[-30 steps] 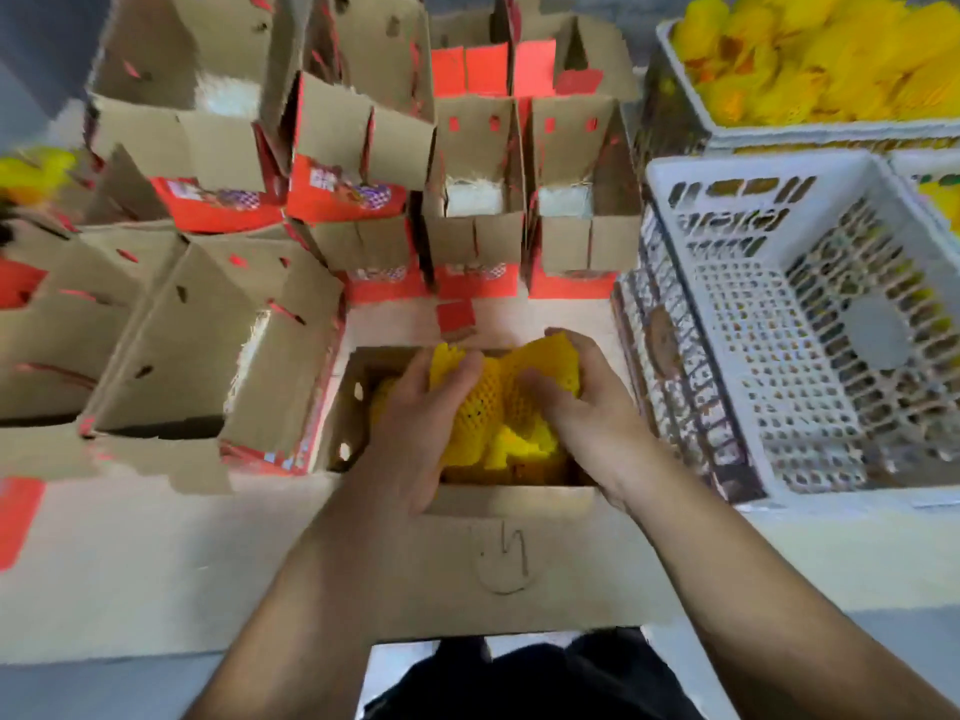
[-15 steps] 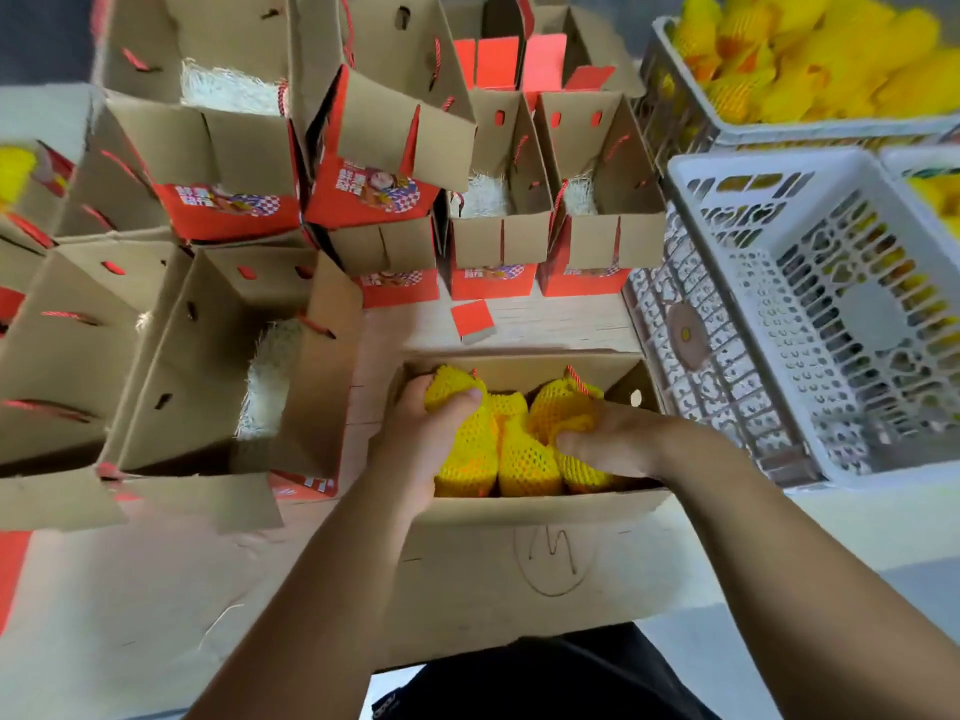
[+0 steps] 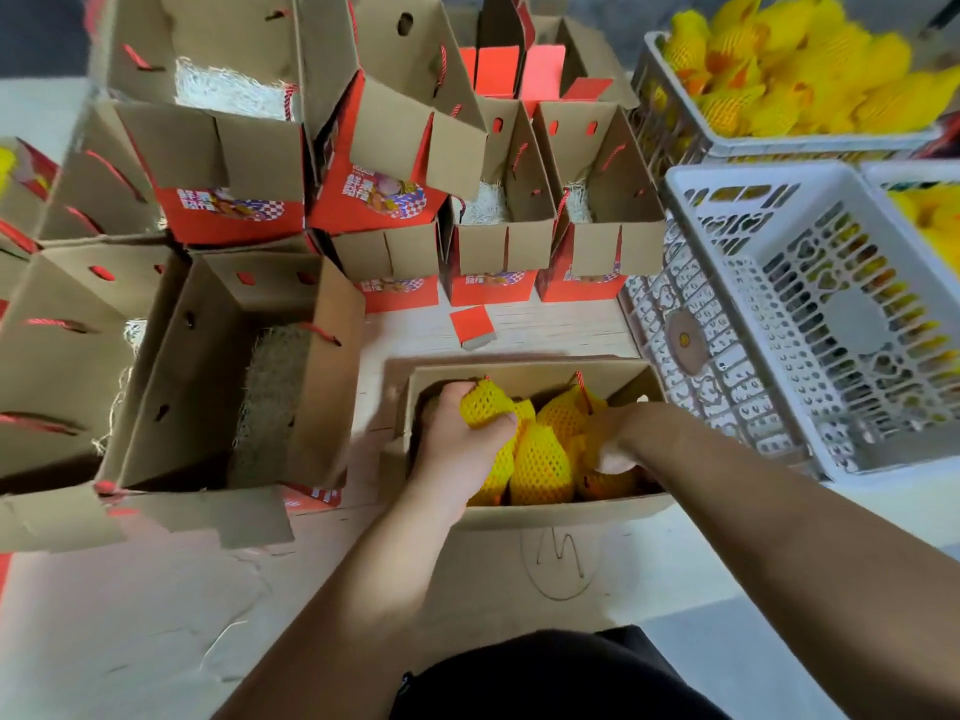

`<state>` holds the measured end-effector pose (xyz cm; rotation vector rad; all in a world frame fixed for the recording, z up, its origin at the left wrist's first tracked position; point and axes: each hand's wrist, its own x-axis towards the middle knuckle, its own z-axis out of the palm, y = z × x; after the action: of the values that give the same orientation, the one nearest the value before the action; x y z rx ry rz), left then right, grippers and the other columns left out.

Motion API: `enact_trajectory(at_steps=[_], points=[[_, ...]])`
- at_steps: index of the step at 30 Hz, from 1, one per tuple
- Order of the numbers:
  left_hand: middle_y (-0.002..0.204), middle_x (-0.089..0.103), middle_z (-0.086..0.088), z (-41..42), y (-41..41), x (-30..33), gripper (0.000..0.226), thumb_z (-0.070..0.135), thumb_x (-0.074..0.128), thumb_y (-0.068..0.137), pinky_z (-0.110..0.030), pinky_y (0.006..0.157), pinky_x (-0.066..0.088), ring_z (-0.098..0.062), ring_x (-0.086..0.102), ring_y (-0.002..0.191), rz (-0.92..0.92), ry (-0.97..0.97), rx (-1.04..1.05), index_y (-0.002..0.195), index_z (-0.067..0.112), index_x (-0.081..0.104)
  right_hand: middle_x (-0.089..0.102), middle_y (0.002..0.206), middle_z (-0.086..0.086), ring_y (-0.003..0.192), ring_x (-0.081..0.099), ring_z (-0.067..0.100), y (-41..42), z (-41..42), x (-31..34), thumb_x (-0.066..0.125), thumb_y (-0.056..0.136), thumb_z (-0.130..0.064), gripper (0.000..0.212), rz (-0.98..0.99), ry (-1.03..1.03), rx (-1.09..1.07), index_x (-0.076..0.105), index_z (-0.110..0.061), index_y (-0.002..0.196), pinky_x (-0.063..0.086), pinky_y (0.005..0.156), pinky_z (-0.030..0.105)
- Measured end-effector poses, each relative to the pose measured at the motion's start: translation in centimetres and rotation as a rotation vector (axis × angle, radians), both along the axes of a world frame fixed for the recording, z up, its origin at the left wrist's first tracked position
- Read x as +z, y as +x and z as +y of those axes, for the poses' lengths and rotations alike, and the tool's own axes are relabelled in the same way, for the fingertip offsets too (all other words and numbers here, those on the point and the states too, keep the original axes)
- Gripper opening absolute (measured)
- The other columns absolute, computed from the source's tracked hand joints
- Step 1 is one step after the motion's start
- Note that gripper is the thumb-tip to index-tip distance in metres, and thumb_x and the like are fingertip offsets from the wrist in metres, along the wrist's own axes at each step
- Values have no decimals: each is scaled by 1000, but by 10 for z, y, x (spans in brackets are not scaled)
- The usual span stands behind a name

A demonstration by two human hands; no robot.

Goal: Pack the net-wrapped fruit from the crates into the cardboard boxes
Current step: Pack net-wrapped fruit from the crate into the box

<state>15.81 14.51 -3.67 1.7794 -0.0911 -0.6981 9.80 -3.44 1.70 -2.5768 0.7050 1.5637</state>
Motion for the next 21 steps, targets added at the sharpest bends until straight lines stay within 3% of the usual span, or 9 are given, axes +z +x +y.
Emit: enact_trajectory(at_steps=[3, 5, 7, 11, 13, 15, 17, 19, 21], points=[[125, 56, 2, 4, 0, 3, 52, 29, 78, 84, -26, 95, 46, -16, 56, 112, -226, 153, -104, 127, 35, 50, 66, 115, 7, 103, 64, 28, -7, 0, 21, 56, 92, -44, 58, -316, -46, -131, 42, -19, 143, 56, 85, 41], [129, 49, 6, 6, 1, 5, 54, 31, 73, 80, -31, 93, 45, -16, 54, 114, -338, 241, -117, 125, 42, 45, 68, 109, 5, 102, 65, 30, -11, 14, 28, 53, 82, -52, 53, -700, -26, -265, 45, -27, 129, 54, 84, 41], [124, 41, 8, 6, 4, 7, 55, 29, 72, 82, -30, 89, 42, -19, 52, 114, -347, 288, -106, 128, 38, 43, 72, 106, 3, 101, 67, 26, -9, 40, 19, 55, 88, -44, 43, -931, 199, -298, 51, -29, 127, 52, 84, 33], [119, 42, -1, 2, 13, 8, 42, 24, 71, 89, -36, 93, 47, -30, 56, 112, -326, 339, -160, 126, 22, 51, 70, 118, 6, 108, 63, 22, 3, 78, -9, 45, 97, -22, 48, -891, 591, -437, 49, -30, 144, 50, 93, 33], [117, 53, -5, 2, 17, 11, 34, 36, 71, 90, -42, 93, 51, -30, 59, 108, -310, 288, -138, 117, 20, 58, 69, 105, -5, 98, 62, 13, 3, 74, -10, 48, 88, -34, 43, -949, 687, -593, 57, -40, 130, 51, 88, 32], [113, 61, -4, 2, 15, 13, 27, 42, 68, 92, -45, 91, 52, -28, 61, 106, -340, 250, -141, 107, 23, 58, 63, 87, -14, 79, 58, 4, -1, 70, -13, 48, 79, -44, 36, -960, 797, -704, 59, -51, 113, 53, 70, 27], [114, 62, 0, 2, 14, 16, 19, 36, 64, 97, -44, 93, 50, -27, 59, 111, -371, 270, -166, 109, 28, 52, 62, 84, -11, 73, 58, 2, -3, 76, -17, 47, 82, -45, 30, -940, 800, -725, 57, -55, 109, 58, 62, 32], [129, 55, -3, 4, 15, 19, 28, 35, 58, 101, -44, 102, 47, -27, 54, 123, -371, 318, -187, 126, 25, 49, 66, 93, -2, 83, 63, 13, 0, 82, -26, 47, 95, -38, 29, -952, 676, -684, 57, -43, 122, 59, 75, 44], [140, 44, -2, 12, 11, 25, 38, 33, 55, 102, -37, 103, 46, -19, 49, 125, -428, 294, -110, 138, 25, 44, 68, 104, 4, 97, 64, 22, 2, 83, -32, 48, 102, -29, 28, -1005, 520, -677, 57, -27, 128, 52, 87, 37]])
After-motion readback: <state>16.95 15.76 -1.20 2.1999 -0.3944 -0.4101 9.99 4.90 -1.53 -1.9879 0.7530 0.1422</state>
